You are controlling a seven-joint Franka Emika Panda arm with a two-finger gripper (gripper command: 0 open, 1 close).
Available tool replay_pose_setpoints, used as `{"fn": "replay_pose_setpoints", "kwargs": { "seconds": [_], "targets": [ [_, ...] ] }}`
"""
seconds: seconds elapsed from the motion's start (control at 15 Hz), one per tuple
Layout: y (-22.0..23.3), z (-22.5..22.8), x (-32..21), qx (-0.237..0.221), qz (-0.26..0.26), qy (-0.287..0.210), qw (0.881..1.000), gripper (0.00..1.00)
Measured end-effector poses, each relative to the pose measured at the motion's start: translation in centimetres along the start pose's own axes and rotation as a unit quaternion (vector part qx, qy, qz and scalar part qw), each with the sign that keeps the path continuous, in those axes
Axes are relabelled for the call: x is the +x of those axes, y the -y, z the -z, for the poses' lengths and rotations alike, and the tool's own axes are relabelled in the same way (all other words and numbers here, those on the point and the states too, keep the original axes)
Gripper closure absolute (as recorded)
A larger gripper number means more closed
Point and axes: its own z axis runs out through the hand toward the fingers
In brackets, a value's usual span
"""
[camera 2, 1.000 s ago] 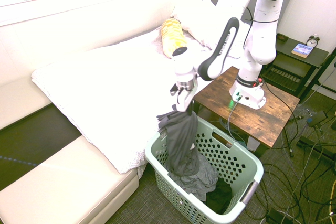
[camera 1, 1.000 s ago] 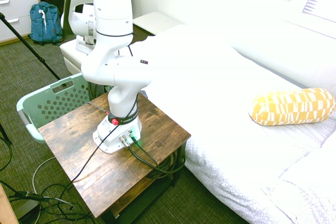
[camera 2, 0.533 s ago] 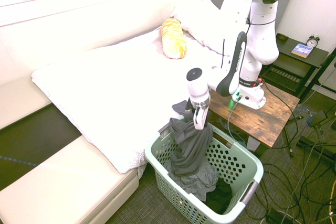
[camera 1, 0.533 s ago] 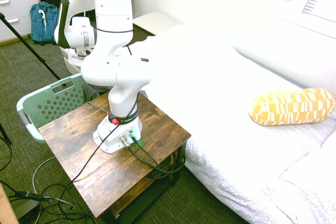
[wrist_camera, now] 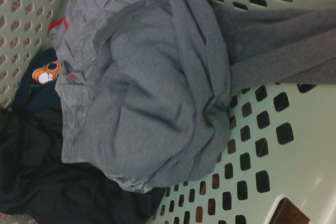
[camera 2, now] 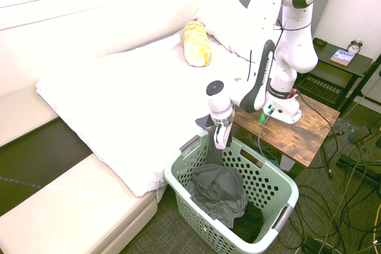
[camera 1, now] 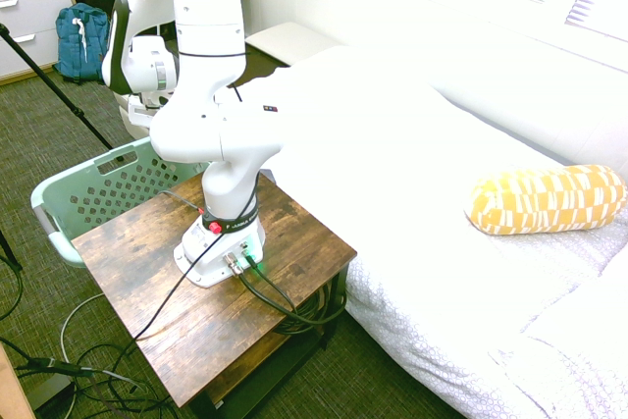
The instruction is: Put my clothes in the laundry bag
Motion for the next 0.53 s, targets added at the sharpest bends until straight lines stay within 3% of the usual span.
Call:
{"fn": "replay_pose_setpoints", "kwargs": {
  "seconds": [0.2,0.53],
  "targets": [
    [2.3,1.0,4.9,0.016,-0.043,-0.011,0.999,0.00],
    [4.6,-2.0,19.3,0.014,-0.148,-0.007,0.989,0.00]
  ]
}}
